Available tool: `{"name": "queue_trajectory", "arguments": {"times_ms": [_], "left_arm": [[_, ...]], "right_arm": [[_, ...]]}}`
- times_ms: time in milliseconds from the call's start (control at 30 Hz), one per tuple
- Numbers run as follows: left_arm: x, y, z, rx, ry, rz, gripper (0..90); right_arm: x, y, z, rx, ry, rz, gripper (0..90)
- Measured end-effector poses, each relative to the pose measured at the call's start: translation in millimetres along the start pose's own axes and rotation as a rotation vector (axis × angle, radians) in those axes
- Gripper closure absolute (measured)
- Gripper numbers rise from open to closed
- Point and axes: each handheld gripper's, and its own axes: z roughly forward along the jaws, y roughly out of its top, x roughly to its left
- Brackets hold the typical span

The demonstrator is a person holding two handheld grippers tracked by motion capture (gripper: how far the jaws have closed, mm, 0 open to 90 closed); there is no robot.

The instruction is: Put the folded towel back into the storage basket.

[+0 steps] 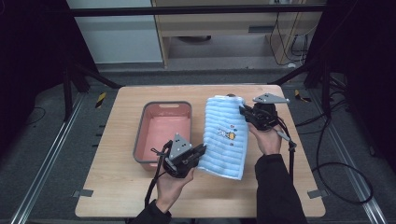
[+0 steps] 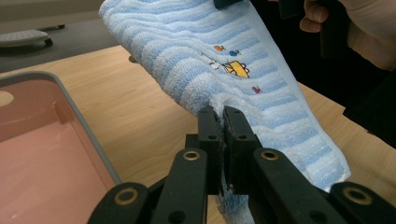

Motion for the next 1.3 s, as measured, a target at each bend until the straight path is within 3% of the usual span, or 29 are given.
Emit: {"name": "queue_trajectory", "arguments": {"times_ms": [633,1300], "left_arm": [[24.4,20.7,-23.5,-0.069,0.033,-0.008,86.7],[53.7,24.8,-50.1,-0.11,0.092,-0.025,86.7]], "right_arm": [[21.2,42.1,12.8,-0.05,0.02,-0.026,82.0],[52.0,71.3,40.5,-0.08,0.065,-0.052,82.1]]}}
